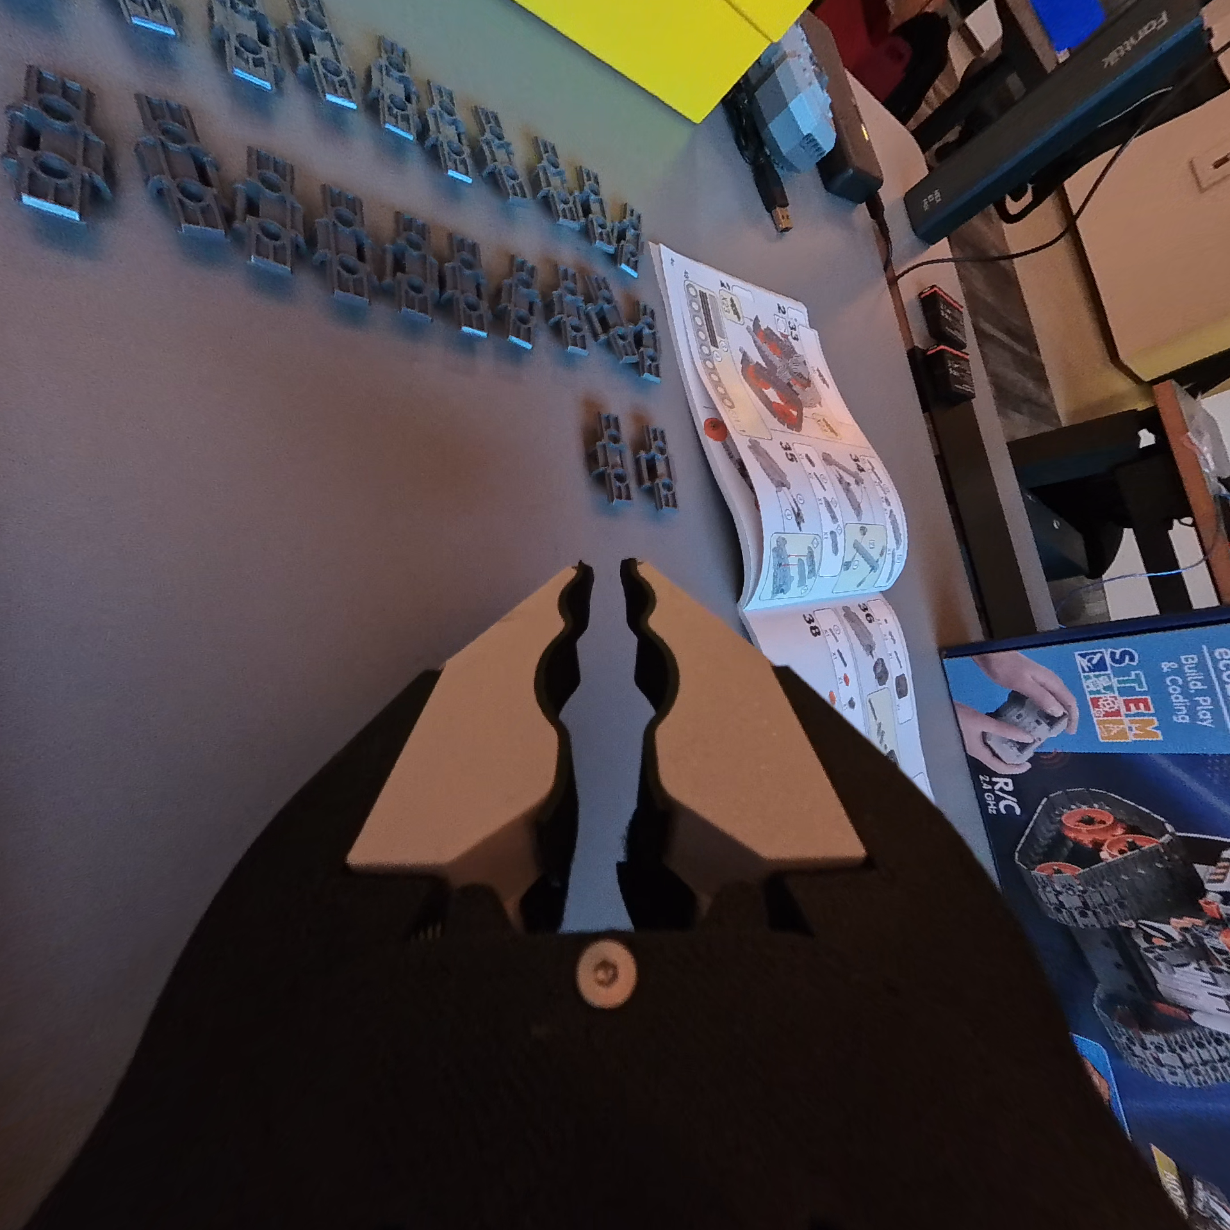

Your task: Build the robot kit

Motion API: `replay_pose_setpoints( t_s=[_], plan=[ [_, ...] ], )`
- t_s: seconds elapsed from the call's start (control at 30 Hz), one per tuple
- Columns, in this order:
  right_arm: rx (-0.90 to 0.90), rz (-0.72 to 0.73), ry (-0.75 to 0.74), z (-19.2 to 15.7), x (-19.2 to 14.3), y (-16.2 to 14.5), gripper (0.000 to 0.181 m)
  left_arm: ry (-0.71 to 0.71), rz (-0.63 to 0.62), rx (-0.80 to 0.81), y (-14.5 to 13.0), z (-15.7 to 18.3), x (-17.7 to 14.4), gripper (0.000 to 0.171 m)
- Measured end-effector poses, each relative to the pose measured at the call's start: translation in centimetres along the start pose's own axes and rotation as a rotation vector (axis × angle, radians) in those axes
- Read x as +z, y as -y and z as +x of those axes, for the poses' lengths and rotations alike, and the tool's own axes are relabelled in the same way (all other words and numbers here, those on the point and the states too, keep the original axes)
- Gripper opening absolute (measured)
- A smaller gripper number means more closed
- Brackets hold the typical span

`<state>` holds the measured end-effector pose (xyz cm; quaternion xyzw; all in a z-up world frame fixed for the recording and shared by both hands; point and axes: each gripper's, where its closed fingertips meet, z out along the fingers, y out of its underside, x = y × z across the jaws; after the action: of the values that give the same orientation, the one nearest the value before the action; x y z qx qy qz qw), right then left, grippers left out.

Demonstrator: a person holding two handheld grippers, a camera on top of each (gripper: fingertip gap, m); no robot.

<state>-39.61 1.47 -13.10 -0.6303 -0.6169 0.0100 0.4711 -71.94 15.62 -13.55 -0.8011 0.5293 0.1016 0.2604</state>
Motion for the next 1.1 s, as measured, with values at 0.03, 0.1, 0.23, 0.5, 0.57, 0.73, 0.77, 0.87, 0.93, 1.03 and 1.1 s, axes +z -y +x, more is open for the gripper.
replay_pose_setpoints(
  t_s=[0.03,0.1,0.23,0.5,0.57,0.73,0.77,0.87,0.93,1.03,1.1],
  plan=[
    [-0.001,-0.001,0.004,-0.1,0.0,-0.1,0.009,0.007,0.053,-0.05,0.4,-0.1,-0.9,0.024],
    [-0.002,0.0,0.013,-0.2,-0.1,0.0,0.009,-0.005,0.182,-0.218,1.2,-0.2,-3.3,0.02],
    [-0.003,0.015,0.04,-0.9,-0.1,0.5,0.009,-0.371,0.561,-0.726,3.8,1.9,-9.2,0.006],
    [-0.043,0.033,0.056,-1.9,-0.3,1.5,0.009,-0.825,0.763,-1.126,2.9,4.2,-13.7,0.006],
    [-0.043,0.046,0.05,-1.9,-0.4,1.8,0.009,-0.893,0.813,-1.111,3.5,5.0,-15.6,0.006],
    [-0.024,0.069,0.057,-2.0,-0.5,2.6,0.009,-0.192,0.577,-0.675,-0.5,5.5,-13.7,0.005],
    [-0.03,0.065,0.054,-2.0,-0.5,2.5,0.009,-0.012,0.503,-0.547,-1.8,5.4,-13.2,0.006],
    [-0.032,0.06,0.058,-2.2,-0.4,2.5,0.009,0.278,0.319,-0.229,-4.0,6.8,-12.3,0.024],
    [-0.028,0.058,0.065,-2.3,-0.2,2.6,0.009,0.219,0.251,-0.224,-4.6,8.3,-11.6,0.038],
    [-0.032,0.05,0.064,-2.4,0.1,2.6,0.009,0.133,0.239,-0.324,-5.7,8.1,-12.1,0.035],
    [-0.031,0.044,0.065,-2.4,0.2,2.6,0.009,0.112,0.21,-0.364,-6.8,7.5,-12.5,0.025]
  ],
)
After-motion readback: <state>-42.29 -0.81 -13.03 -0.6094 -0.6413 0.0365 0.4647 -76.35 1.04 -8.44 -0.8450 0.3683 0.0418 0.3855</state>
